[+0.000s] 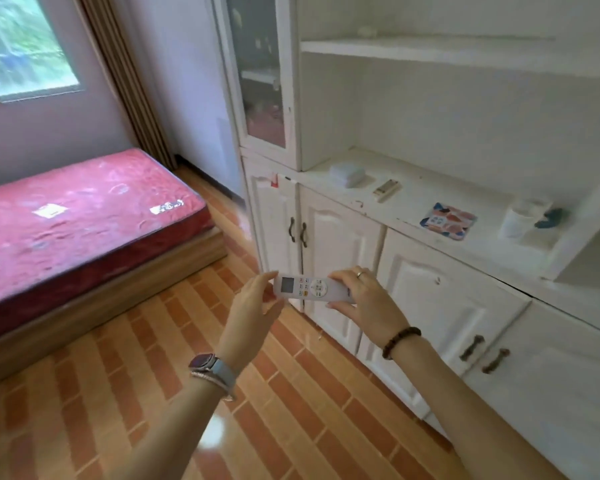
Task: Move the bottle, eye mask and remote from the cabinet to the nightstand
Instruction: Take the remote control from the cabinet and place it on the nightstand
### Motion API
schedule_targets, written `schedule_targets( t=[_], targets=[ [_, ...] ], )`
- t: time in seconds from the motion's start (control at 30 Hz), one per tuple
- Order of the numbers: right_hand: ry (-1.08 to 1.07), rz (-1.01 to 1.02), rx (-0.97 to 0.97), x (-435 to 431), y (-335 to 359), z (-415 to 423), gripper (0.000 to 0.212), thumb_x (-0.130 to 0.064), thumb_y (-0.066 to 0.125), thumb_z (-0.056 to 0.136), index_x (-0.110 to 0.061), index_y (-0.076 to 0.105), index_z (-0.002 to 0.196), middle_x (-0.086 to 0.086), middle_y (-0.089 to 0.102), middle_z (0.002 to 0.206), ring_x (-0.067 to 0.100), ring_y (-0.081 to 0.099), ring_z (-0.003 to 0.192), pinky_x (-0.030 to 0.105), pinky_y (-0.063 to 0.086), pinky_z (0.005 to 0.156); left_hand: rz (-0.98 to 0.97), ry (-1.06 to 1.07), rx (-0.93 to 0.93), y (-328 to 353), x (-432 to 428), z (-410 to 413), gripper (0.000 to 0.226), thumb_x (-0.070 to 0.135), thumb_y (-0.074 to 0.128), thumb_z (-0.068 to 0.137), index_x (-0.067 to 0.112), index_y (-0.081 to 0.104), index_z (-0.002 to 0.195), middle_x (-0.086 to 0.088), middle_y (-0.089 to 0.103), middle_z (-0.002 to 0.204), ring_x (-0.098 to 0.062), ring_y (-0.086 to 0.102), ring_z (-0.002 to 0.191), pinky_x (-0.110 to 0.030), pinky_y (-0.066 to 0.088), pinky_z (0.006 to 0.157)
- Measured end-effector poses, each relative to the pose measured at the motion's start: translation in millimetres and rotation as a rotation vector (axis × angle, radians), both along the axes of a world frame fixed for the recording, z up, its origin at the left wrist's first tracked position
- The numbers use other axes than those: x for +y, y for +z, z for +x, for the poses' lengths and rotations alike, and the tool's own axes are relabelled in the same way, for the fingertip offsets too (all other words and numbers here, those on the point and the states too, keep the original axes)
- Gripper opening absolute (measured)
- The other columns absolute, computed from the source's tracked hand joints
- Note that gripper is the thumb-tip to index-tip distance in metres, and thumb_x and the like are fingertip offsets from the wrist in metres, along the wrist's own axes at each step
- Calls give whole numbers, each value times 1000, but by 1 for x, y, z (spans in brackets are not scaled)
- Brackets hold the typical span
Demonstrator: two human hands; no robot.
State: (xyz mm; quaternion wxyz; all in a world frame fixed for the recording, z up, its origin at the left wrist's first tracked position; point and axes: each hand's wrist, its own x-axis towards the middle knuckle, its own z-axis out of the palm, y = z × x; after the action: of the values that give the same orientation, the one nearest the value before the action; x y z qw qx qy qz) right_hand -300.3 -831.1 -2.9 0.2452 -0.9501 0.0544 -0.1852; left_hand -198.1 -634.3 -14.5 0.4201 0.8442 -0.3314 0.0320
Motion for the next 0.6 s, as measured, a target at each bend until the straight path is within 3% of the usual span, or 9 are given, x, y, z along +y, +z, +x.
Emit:
schedule_targets(
  t=[0.1,0.27,0.4,0.6],
  targets=[
    [64,40,-4,62,-12,25,43,-24,72,83,-14,56,123,-3,52,110,14,47,107,25,43,94,-90,121,129,-8,67,1,37,6,64,86,14,58,121,7,63,105,1,59,91,-8,47,80],
    [189,44,-15,164,-33,57,45,-22,74,80,-15,56,121,1,55,111,13,48,106,27,45,94,-298,328,413,-24,168,-4,28,14,55,93,19,60,120,8,67,107,-3,64,94,-22,53,84],
    [271,36,-10,237,-47,78,45,-24,74,81,-15,56,121,0,55,112,10,46,105,16,36,90,-448,452,522,-33,233,-10,28,16,47,97,18,59,123,5,67,111,-6,64,99,-23,53,86],
    [416,41,34,322,-67,112,43,-22,74,80,-12,58,119,3,57,109,16,49,103,21,41,87,-657,653,646,-46,311,-9,27,15,42,100,16,61,119,0,69,109,-7,66,99,-24,54,86]
  ],
)
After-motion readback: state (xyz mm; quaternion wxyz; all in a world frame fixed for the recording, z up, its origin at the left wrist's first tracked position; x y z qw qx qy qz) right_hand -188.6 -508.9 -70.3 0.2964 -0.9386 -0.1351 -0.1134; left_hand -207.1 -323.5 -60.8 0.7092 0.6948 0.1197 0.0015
